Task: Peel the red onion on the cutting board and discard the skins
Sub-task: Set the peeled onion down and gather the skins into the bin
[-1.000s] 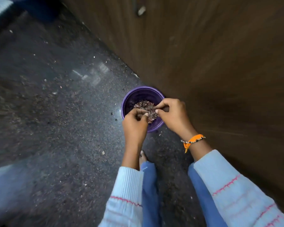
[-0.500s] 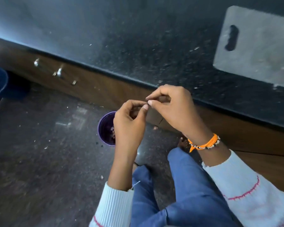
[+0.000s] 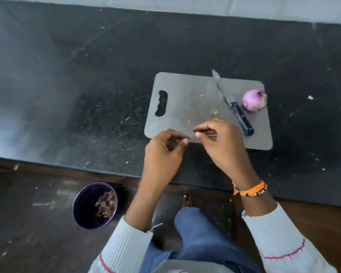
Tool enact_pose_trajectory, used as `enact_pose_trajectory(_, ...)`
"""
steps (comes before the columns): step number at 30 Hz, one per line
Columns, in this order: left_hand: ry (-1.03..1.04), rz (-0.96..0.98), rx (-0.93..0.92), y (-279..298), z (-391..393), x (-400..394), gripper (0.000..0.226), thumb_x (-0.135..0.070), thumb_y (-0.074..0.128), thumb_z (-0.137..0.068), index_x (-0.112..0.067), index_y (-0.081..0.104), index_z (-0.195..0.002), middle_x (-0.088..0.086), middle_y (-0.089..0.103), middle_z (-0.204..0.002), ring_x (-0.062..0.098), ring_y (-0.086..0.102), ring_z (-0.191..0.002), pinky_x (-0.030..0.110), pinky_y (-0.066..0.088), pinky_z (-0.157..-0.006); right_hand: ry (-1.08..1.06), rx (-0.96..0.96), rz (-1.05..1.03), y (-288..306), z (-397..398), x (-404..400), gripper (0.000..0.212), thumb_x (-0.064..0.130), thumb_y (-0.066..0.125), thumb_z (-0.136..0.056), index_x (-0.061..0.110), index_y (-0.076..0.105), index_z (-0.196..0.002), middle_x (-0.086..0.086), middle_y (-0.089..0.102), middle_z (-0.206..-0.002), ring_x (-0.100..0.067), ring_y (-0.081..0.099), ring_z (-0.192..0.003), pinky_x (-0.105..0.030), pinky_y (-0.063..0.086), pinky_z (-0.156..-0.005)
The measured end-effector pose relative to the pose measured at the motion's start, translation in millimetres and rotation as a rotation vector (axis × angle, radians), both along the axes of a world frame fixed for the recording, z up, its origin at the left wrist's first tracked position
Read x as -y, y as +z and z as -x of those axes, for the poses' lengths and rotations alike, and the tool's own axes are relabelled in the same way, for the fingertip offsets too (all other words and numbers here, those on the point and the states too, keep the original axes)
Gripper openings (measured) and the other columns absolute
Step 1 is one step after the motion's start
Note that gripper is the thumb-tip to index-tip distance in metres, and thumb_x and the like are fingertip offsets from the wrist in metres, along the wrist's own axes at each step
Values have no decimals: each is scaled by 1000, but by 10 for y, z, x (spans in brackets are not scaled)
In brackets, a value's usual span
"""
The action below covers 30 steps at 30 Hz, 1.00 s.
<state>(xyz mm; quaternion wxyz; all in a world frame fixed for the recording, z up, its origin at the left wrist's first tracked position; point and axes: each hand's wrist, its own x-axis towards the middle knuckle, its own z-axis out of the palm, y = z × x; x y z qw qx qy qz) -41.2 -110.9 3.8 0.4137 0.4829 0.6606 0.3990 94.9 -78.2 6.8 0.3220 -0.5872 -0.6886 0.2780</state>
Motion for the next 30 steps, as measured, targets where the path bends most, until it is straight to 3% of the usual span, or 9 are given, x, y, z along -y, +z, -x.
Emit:
enact_pose_trajectory(2, -52, 17, -61, -22, -170, -103, 8, -12, 66, -81, -20, 67, -81, -11, 63, -68, -5, 54, -57, 5, 38, -55, -35, 115, -43, -59, -208, -114, 18, -2, 58, -84, 6, 71, -93, -8, 70, -92, -18, 64, -85, -20, 47, -77)
enact_pose_trajectory(6, -97, 59, -150, -80, -336, -240, 9, -14, 69, -79, -22, 66, -83, -10, 61, -73, -3, 54, -61, 3, 38, -58, -55, 265, -50, -120, -393, -352, 37, -11, 47, -83, 2, 64, -114, -14, 65, -113, -28, 61, -104, -37, 49, -91)
enact_pose_trajectory(11, -95, 65, -191, -103, -382, -399, 18, -8, 64, -81, -26, 64, -79, -16, 56, -70, -8, 51, -58, 0, 35, -58, 71, 411, 15, -235, -367, -507, 53, -16, 43, -82, -2, 45, -133, -18, 48, -138, -31, 43, -128, -34, 33, -108)
enact_pose_trajectory(16, -105, 75, -214, -153, -285, -513, 20, -6, 60, -83, -25, 64, -80, -19, 57, -75, 2, 54, -65, 4, 37, -59, 132, 354, -17, -259, -343, -253, 52, -20, 44, -77, -1, 56, -124, -15, 58, -125, -30, 51, -118, -36, 42, -101)
enact_pose_trajectory(21, -75, 82, -198, -210, -199, -570, 19, -9, 60, -85, -28, 65, -81, -15, 60, -80, 3, 52, -65, 15, 38, -60, 157, 379, 29, -74, -464, -202, 32, -15, 46, -77, 7, 69, -82, -5, 62, -89, -23, 53, -91, -37, 47, -76)
enact_pose_trajectory(24, -77, 91, -195, -206, -178, -601, 18, -11, 60, -86, -28, 66, -83, -8, 64, -86, 6, 52, -64, 17, 40, -61, 265, 413, 153, -117, -445, -130, 37, -13, 45, -80, 10, 72, -89, -3, 63, -96, -22, 51, -96, -34, 44, -81)
enact_pose_trajectory(27, -91, 91, -193, -184, -192, -609, 18, -10, 60, -86, -26, 67, -84, -7, 65, -88, 7, 52, -63, 16, 40, -59, 100, 291, 43, -167, -408, -137, 49, -17, 40, -76, 9, 67, -107, -5, 61, -103, -23, 51, -99, -33, 45, -84)
enact_pose_trajectory(30, -115, 90, -205, -177, -194, -598, 15, -12, 64, -83, -26, 67, -85, -6, 66, -90, 7, 52, -62, 21, 42, -63, 56, 220, 48, -206, -493, -191, 45, -17, 38, -76, 9, 70, -93, -3, 62, -94, -21, 54, -93, -29, 46, -78)
